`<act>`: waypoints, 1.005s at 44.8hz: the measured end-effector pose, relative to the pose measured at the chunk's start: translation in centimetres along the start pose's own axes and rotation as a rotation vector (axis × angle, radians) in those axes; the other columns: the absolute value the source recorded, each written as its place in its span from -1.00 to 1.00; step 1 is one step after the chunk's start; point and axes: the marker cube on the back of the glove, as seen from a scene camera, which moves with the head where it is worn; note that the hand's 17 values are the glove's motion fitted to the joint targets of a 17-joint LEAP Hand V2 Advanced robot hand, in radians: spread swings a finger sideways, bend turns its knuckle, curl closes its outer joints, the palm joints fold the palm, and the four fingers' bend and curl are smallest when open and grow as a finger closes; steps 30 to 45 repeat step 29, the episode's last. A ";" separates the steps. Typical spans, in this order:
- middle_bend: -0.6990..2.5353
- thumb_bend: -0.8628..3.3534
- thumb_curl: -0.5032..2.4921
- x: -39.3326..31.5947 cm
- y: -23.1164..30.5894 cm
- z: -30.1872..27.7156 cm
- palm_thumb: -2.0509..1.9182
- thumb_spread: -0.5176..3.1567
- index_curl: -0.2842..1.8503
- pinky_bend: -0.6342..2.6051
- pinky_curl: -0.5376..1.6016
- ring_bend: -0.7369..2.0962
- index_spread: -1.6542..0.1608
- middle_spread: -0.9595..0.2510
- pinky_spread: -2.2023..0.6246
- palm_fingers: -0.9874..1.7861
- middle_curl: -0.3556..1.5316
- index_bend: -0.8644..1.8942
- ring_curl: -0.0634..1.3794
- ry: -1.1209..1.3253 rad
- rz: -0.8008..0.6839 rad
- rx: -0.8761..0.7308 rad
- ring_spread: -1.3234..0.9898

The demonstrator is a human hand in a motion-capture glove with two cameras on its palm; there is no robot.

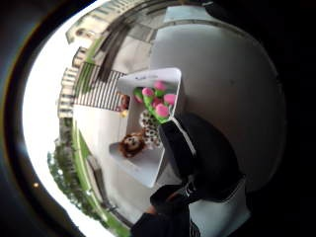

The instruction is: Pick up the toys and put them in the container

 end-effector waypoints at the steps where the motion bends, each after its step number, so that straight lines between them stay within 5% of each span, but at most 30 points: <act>1: -0.47 -0.60 -0.32 0.9 0.2 0.0 0.01 0.02 -0.26 -0.05 -0.23 -0.31 0.49 0.47 0.50 -0.43 0.01 -0.24 -0.51 0.000 -0.005 0.006 0.04; 21: -0.47 -0.60 -0.43 16.8 4.4 2.5 0.02 0.06 -0.30 -0.17 -0.27 -0.39 0.50 0.50 0.51 -0.39 -0.12 -0.25 -0.59 0.027 0.128 0.094 0.03; 45: -0.46 -0.60 -0.46 19.3 5.8 3.7 0.02 0.06 -0.30 -0.18 -0.26 -0.39 0.50 0.51 0.51 -0.38 -0.14 -0.24 -0.62 0.027 0.158 0.093 0.03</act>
